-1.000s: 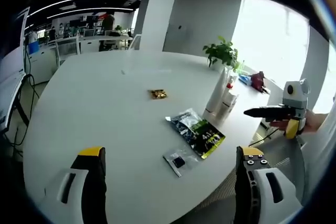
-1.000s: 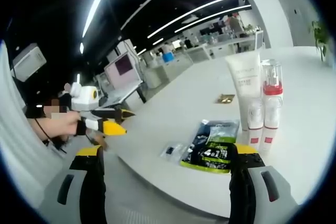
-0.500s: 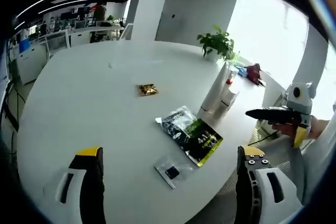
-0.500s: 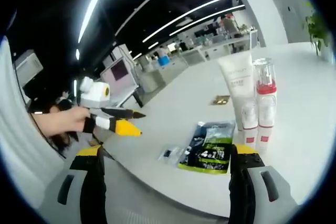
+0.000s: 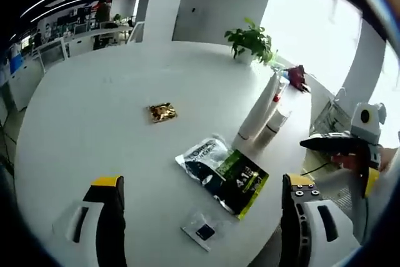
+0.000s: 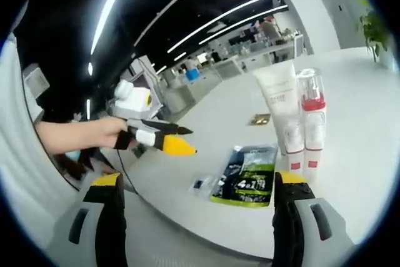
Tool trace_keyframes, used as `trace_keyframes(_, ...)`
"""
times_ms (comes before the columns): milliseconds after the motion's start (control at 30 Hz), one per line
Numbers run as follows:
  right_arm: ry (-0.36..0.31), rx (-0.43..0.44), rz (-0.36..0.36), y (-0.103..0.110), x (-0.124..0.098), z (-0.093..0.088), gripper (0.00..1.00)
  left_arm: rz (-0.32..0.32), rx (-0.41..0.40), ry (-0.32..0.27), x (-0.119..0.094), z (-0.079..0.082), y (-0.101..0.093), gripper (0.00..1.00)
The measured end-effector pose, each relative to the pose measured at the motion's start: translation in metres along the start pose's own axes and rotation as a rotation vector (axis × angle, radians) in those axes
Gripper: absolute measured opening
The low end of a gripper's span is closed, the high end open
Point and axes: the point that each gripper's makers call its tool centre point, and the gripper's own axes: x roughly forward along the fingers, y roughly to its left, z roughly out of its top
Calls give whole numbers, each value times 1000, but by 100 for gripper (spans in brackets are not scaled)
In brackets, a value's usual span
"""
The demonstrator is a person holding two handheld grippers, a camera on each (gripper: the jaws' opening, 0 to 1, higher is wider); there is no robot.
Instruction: Arrange the skincare products in the storage area until every visible bottle or jar stands upright without overlapping.
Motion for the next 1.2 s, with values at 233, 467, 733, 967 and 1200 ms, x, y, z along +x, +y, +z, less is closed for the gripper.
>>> trace_keyframes(233,-15,28,-11,-2,-2,2,98,-9,25,31,21,7,1,99)
trace_keyframes(467,-20,19,-16,-3,-3,4,97,18,28,89,45,16,13,96)
trace_keyframes(733,-38,48,-21,-6,-4,6,97,78,-31,154,70,18,35,89)
trace_keyframes(967,-47,67,-22,-8,-4,7,97,122,-57,186,87,26,46,84)
trace_keyframes(1200,-52,87,-20,-8,-4,7,97,131,2,201,106,42,53,83)
